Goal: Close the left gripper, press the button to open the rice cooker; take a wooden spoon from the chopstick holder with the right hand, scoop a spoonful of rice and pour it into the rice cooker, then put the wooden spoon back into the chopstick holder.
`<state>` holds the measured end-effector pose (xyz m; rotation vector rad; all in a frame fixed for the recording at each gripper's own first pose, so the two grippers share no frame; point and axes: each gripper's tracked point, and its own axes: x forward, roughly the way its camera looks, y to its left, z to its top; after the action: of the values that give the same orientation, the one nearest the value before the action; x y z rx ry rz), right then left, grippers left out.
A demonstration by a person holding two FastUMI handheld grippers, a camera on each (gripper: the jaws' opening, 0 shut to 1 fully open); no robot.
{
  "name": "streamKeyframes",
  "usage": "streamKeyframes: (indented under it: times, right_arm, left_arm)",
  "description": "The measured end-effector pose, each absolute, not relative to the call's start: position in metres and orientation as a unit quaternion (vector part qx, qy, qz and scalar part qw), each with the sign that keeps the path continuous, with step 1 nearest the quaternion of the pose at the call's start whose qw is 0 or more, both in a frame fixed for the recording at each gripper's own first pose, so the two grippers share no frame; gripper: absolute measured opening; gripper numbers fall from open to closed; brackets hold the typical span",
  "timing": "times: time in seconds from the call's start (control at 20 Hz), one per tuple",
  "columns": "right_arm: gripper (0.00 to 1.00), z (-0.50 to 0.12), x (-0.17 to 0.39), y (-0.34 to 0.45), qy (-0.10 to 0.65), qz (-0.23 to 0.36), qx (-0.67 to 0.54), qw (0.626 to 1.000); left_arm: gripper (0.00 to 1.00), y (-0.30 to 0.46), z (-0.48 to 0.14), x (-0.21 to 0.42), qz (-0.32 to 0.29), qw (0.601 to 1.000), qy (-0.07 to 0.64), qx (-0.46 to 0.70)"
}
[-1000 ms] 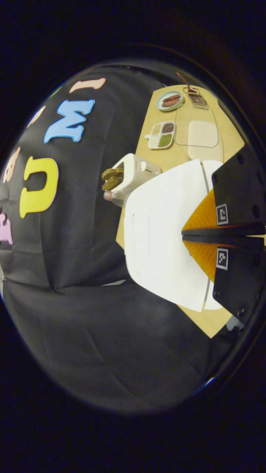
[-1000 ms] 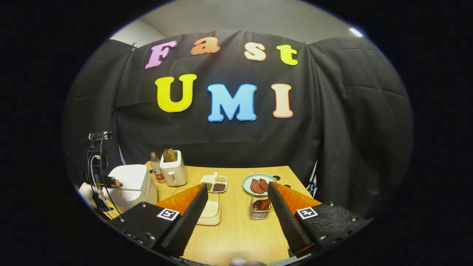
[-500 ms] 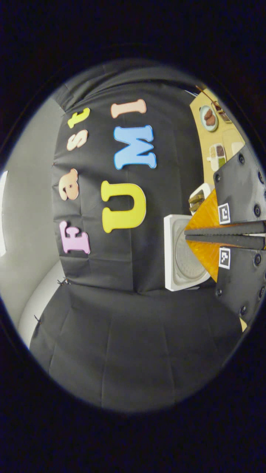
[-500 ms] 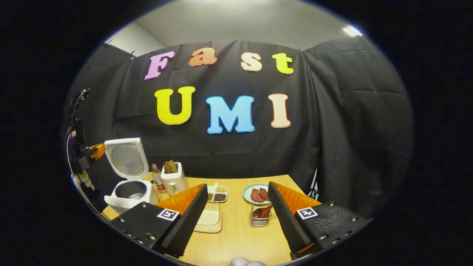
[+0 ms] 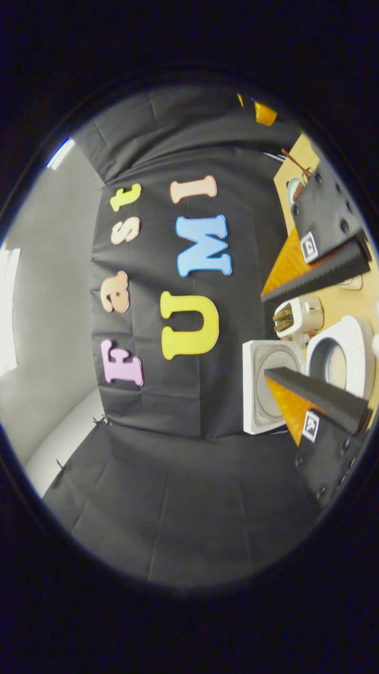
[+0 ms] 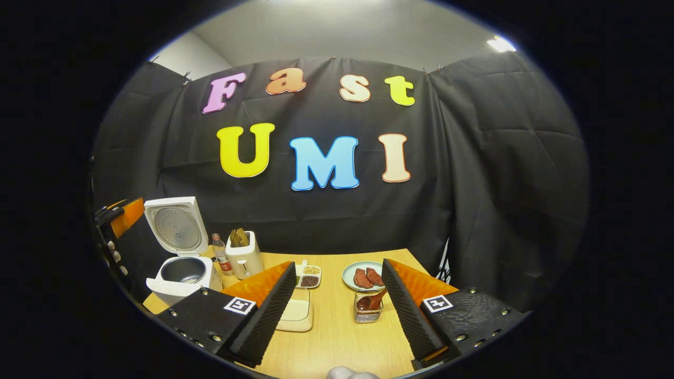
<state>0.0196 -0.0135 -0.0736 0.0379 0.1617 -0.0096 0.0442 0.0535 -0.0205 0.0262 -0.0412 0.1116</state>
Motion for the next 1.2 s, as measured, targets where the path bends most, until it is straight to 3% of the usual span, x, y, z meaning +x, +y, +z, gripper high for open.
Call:
streamKeyframes:
  times: [0.15,1.2]
  right_arm:
    - [0.99,-0.073,0.021,-0.015,0.077,-0.009,0.022,0.997]
    - [0.99,-0.047,0.02,-0.018,0.036,-0.016,0.021,0.999]
  left_arm:
    - [0.95,0.041,-0.011,0.029,0.044,0.999,-0.03,0.01]
    - [0.94,0.037,-0.021,0.028,0.031,0.999,0.012,-0.009]
